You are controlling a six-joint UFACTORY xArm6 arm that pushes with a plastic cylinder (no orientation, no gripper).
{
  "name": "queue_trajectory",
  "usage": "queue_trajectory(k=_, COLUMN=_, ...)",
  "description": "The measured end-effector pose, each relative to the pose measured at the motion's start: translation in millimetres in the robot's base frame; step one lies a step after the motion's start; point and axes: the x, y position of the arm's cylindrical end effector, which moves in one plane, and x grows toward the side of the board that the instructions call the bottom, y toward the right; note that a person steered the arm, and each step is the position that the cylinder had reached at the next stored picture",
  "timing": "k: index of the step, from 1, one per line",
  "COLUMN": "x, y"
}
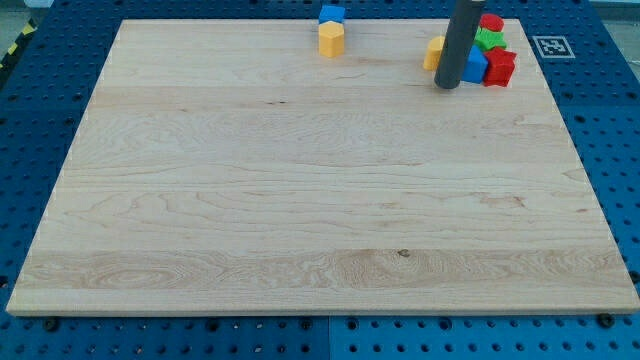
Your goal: Push the group of blocks right a bit
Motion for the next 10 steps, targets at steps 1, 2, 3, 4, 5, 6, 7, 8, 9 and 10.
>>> queue_trajectory(k=1, x=0, y=0)
queue_trajectory(k=2, x=2, y=0)
queue_trajectory(k=3, x=3, y=0)
queue_trajectory(k=4, x=3, y=0)
queue_trajectory(k=5, x=6, y=-32)
queue_trajectory(k=6, x=6, y=-122)
queue_trajectory(k=7, x=-17, y=-216)
queue_trajectory(k=8, x=-54, y=-247)
queue_trajectory(k=9, x=-54, y=-248)
queue_trajectory(k=10, x=-48, y=-223)
